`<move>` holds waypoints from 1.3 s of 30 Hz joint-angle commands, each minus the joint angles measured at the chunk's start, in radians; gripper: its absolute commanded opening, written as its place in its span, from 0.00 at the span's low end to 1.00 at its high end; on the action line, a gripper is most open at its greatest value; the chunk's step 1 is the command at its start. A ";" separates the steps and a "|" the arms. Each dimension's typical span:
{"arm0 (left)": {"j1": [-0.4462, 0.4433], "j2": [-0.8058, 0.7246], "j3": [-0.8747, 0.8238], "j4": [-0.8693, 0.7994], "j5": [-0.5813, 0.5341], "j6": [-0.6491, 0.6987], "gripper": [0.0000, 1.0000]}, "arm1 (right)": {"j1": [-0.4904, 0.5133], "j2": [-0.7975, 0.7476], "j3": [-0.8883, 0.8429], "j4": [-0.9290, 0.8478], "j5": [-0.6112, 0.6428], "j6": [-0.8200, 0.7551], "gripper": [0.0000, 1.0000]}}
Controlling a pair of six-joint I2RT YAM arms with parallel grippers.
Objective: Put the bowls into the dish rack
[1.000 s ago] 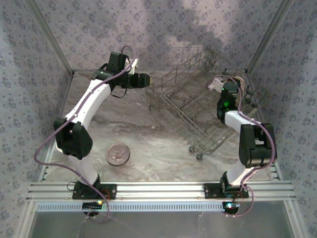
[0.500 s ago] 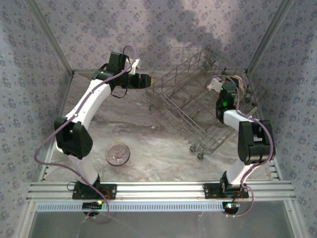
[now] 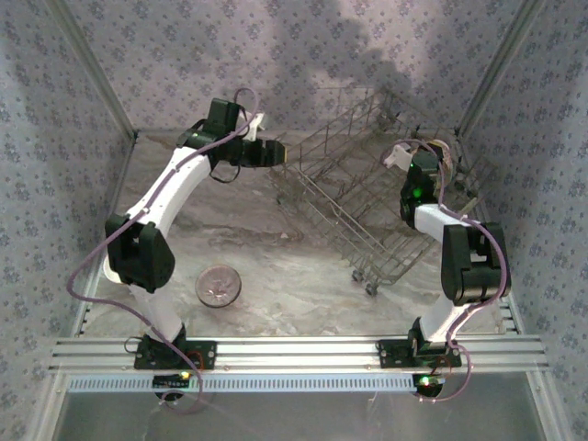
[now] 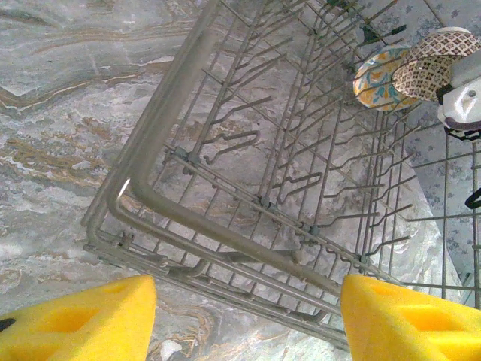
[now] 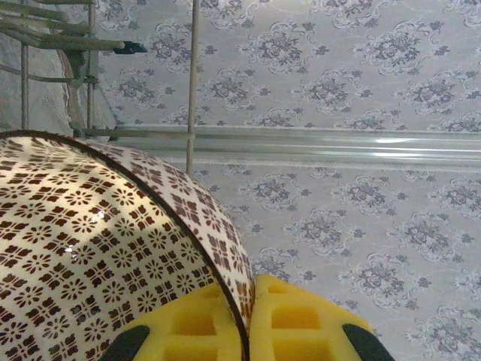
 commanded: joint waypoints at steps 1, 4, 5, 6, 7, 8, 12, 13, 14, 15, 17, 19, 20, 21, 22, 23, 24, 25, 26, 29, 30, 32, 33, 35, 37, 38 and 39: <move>-0.009 0.000 0.012 -0.009 0.022 0.027 0.66 | -0.043 -0.029 -0.014 0.002 0.024 0.039 0.00; -0.013 0.001 0.011 -0.009 0.021 0.029 0.66 | -0.055 -0.037 -0.028 -0.012 0.021 0.053 0.00; -0.014 0.002 0.011 -0.009 0.020 0.029 0.66 | -0.057 -0.037 -0.029 -0.013 0.023 0.057 0.00; -0.015 0.002 0.011 -0.009 0.020 0.029 0.66 | -0.057 -0.035 -0.031 -0.010 0.024 0.058 0.00; -0.015 0.002 0.011 -0.009 0.020 0.029 0.66 | -0.058 -0.033 -0.031 -0.016 0.028 0.065 0.00; -0.016 0.002 0.011 -0.010 0.020 0.029 0.66 | -0.058 -0.030 -0.031 -0.017 0.031 0.068 0.00; -0.016 0.001 0.015 -0.011 0.019 0.028 0.66 | -0.059 -0.035 -0.044 -0.026 0.045 0.079 0.00; -0.016 0.002 0.018 -0.011 0.019 0.027 0.66 | -0.057 -0.039 -0.049 -0.026 0.049 0.083 0.00; -0.016 0.003 0.017 -0.011 0.018 0.027 0.66 | -0.056 -0.044 -0.054 -0.031 0.053 0.086 0.00; -0.016 0.003 0.017 -0.011 0.019 0.026 0.66 | -0.056 -0.049 -0.060 -0.032 0.058 0.091 0.00; -0.016 0.004 0.018 -0.009 0.019 0.026 0.66 | -0.055 -0.057 -0.069 -0.035 0.068 0.100 0.00; -0.016 0.006 0.017 -0.008 0.019 0.024 0.66 | -0.056 -0.066 -0.083 -0.037 0.074 0.107 0.00; -0.016 0.006 0.018 -0.008 0.020 0.024 0.66 | -0.056 -0.069 -0.089 -0.039 0.076 0.112 0.00; -0.016 0.007 0.017 -0.006 0.020 0.024 0.66 | -0.055 -0.074 -0.096 -0.042 0.080 0.118 0.00; -0.016 0.007 0.017 -0.006 0.020 0.023 0.66 | -0.056 -0.077 -0.101 -0.043 0.083 0.123 0.00; -0.016 0.006 0.017 -0.006 0.020 0.023 0.66 | -0.057 -0.077 -0.105 -0.045 0.085 0.127 0.00; -0.016 0.006 0.018 -0.007 0.020 0.023 0.66 | -0.057 -0.079 -0.110 -0.048 0.086 0.133 0.00; -0.016 0.006 0.018 -0.006 0.020 0.023 0.66 | -0.057 -0.077 -0.111 -0.047 0.088 0.137 0.01; -0.016 0.006 0.018 -0.007 0.019 0.023 0.66 | -0.056 -0.076 -0.111 -0.046 0.092 0.140 0.02; -0.016 0.007 0.018 -0.006 0.019 0.023 0.66 | -0.054 -0.065 -0.110 -0.036 0.100 0.145 0.06; -0.016 0.007 0.017 -0.006 0.019 0.023 0.66 | -0.053 -0.061 -0.108 -0.034 0.104 0.146 0.08; -0.016 0.008 0.017 -0.007 0.019 0.024 0.66 | -0.051 -0.056 -0.107 -0.027 0.110 0.149 0.10; -0.016 0.007 0.016 -0.006 0.017 0.024 0.66 | -0.050 -0.054 -0.104 -0.028 0.112 0.149 0.12; -0.016 0.006 0.016 -0.006 0.017 0.024 0.66 | -0.051 -0.050 -0.101 -0.026 0.117 0.153 0.14; -0.016 0.005 0.015 -0.006 0.016 0.025 0.66 | -0.049 -0.047 -0.099 -0.027 0.122 0.156 0.18; -0.016 0.007 0.015 -0.007 0.016 0.024 0.66 | -0.049 -0.047 -0.096 -0.029 0.123 0.157 0.20; -0.016 0.008 0.017 -0.007 0.016 0.024 0.66 | -0.049 -0.045 -0.097 -0.029 0.123 0.157 0.20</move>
